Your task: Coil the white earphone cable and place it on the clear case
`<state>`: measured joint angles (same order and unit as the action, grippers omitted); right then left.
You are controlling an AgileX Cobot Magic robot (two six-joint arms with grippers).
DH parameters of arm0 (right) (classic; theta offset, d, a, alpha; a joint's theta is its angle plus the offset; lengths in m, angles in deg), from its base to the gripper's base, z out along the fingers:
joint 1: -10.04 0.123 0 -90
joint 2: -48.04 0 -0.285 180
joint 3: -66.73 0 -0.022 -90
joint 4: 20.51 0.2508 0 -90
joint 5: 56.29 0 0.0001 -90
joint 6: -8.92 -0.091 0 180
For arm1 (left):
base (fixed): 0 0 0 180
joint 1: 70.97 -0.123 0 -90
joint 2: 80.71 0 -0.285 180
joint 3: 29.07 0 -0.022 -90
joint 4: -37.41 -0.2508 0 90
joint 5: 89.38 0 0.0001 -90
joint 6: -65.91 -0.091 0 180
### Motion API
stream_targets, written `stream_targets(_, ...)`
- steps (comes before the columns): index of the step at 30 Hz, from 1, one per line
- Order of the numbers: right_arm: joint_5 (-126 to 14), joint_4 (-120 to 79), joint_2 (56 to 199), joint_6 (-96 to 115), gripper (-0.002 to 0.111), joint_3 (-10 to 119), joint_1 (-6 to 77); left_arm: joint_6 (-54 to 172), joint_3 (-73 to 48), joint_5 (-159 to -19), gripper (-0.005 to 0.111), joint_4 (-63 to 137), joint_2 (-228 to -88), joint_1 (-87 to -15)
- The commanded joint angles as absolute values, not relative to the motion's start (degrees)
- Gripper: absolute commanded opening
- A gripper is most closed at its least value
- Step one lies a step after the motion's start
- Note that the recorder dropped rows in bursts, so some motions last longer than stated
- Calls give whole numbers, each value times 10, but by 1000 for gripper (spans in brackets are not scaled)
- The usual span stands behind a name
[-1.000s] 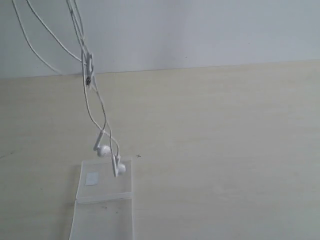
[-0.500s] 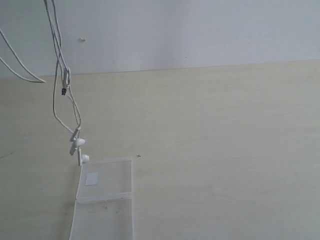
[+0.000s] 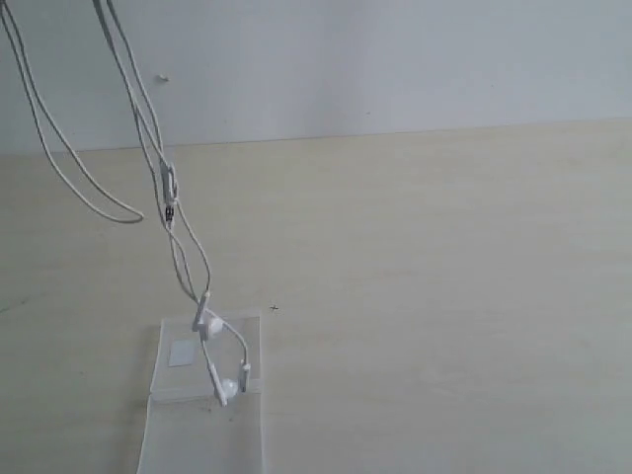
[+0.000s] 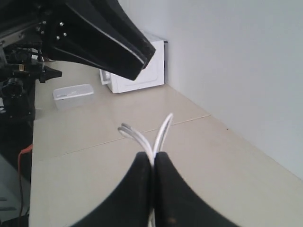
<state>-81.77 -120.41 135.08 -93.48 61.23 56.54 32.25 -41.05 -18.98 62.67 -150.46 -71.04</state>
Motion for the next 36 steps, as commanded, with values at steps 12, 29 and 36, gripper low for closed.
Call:
stream_targets(12,-865,-1205,1351,-930,0,602,562,293,-348,-194,49,696,-1478,-710)
stream_targets(29,-865,-1205,1352,-930,0,602,562,194,-343,-194,54,724,-1476,-710)
stream_targets(36,-868,-1205,1367,-930,0,602,562,180,-343,-194,79,777,-1476,-710)
